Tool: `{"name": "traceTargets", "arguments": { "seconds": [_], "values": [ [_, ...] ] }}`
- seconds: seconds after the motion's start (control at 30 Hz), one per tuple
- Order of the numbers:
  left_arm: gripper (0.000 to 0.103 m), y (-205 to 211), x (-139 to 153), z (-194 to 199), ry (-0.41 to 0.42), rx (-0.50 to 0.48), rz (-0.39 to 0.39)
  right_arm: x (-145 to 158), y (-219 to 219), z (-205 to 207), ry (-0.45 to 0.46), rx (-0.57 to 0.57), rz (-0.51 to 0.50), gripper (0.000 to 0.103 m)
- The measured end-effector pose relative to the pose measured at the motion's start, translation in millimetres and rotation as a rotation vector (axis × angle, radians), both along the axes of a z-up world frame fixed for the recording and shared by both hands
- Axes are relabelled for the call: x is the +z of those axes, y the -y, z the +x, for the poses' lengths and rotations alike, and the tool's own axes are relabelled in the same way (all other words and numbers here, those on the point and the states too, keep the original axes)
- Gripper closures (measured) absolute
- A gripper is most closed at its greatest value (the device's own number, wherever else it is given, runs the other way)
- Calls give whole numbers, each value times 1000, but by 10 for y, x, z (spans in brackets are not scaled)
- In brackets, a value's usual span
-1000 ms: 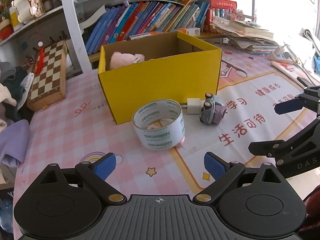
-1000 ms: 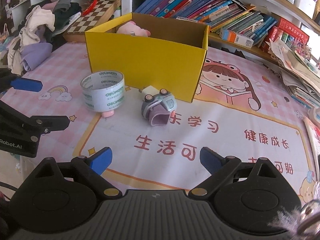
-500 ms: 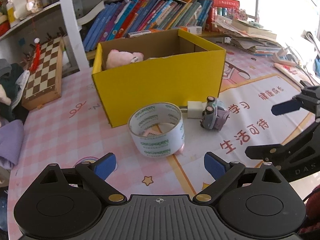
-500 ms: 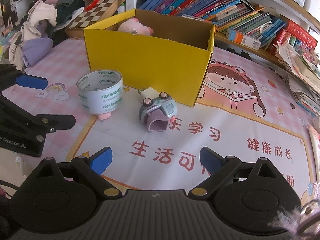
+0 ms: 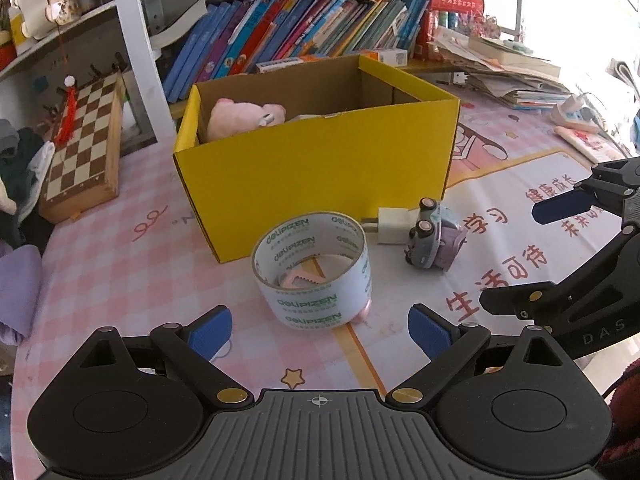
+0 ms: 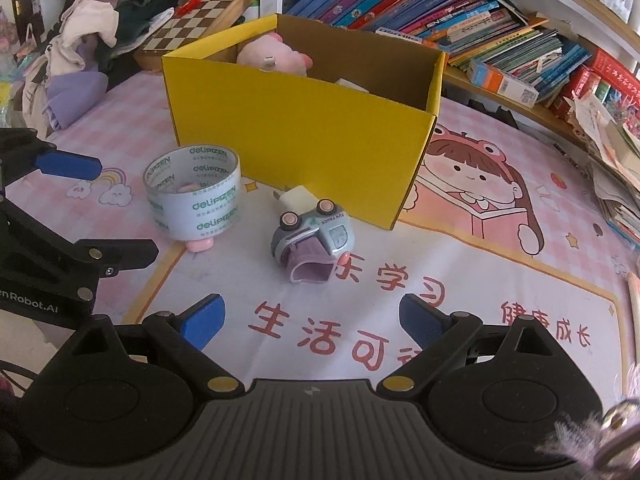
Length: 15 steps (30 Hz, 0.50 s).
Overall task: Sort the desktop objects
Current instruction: 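Move the left tool to the clear tape roll while the right tool approaches the grey toy car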
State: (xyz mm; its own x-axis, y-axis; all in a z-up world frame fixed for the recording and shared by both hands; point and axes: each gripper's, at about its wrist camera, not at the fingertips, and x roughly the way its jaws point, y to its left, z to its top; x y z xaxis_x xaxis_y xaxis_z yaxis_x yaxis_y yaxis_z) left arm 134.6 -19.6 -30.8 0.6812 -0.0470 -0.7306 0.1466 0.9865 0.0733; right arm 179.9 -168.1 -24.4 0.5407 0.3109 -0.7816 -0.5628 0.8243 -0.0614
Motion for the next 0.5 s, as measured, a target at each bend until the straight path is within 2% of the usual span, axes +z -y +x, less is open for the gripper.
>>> {"name": "traceTargets", "arguments": {
  "seconds": [0.5],
  "values": [
    [6, -38, -63, 313, -33, 47, -3, -87, -67, 389, -46, 41, 25, 13]
  ]
}}
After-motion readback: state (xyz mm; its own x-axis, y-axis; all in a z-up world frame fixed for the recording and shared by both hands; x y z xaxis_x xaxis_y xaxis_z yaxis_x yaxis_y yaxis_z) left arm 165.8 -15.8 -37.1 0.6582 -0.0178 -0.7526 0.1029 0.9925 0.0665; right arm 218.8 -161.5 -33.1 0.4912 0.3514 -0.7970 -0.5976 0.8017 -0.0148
